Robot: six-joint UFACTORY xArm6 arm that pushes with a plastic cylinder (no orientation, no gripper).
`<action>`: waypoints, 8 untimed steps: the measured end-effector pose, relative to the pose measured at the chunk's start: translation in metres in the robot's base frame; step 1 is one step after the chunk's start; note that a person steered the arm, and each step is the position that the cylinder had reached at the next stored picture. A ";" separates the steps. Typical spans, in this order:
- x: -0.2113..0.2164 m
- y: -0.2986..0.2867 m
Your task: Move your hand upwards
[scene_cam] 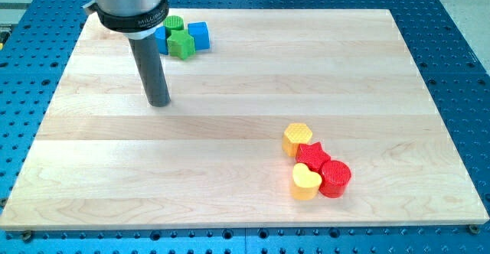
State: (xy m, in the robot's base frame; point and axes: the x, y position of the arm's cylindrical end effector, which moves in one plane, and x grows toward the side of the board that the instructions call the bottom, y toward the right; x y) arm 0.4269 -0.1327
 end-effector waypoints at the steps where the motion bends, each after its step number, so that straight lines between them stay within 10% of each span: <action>1: -0.002 0.009; 8: -0.055 0.083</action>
State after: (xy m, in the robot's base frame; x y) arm 0.3718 -0.0501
